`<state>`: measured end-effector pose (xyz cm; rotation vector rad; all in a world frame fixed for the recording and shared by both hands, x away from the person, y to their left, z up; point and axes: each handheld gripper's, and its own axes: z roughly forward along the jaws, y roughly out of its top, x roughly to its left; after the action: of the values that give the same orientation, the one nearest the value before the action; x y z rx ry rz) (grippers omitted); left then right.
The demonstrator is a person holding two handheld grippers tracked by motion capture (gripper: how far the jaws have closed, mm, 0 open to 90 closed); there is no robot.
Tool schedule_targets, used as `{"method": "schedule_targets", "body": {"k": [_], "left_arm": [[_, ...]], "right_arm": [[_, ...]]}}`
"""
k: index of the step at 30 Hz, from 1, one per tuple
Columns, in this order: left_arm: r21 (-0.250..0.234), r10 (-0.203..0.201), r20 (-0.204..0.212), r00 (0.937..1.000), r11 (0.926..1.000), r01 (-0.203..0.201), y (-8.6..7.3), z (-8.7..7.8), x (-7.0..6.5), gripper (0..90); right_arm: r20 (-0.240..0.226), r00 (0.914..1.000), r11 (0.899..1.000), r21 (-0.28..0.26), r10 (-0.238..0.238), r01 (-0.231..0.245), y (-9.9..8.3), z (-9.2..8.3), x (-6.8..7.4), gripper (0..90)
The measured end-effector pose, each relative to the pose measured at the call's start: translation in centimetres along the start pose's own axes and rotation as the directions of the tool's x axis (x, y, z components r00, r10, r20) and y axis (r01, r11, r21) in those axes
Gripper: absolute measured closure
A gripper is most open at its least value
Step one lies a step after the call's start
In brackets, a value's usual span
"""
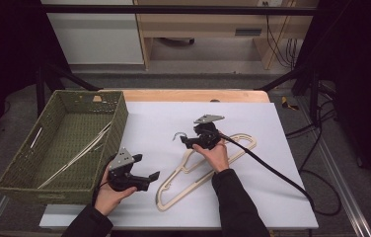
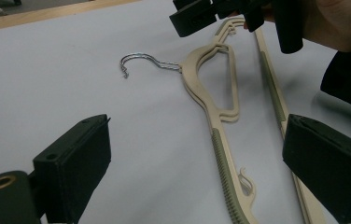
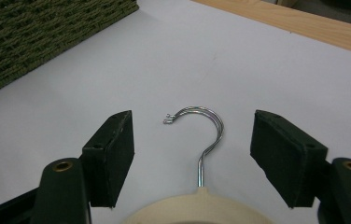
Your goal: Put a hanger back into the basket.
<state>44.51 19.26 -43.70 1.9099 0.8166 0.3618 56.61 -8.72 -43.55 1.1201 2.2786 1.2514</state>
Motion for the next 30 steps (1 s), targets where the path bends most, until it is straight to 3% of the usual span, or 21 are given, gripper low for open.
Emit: {"method": "schedule_targets", "body": {"k": [18,30], "left_arm": [[0.014,0.001,0.003,1.0000,0.9999,-0.001,-0.1,0.2,-0.1,8.0],[0.035,0.006,0.010,0.9999,0.9994,-0.006,-0.3,0.5,-0.1,8.0]], "right_arm": [[-0.016,0.9996,0.997,0.077,0.022,-0.021,-0.7,1.9,-0.1,51.1],[0.003,0.9998,0.990,0.136,0.021,-0.021,-1.5,3.1,-0.3,66.4]]}}
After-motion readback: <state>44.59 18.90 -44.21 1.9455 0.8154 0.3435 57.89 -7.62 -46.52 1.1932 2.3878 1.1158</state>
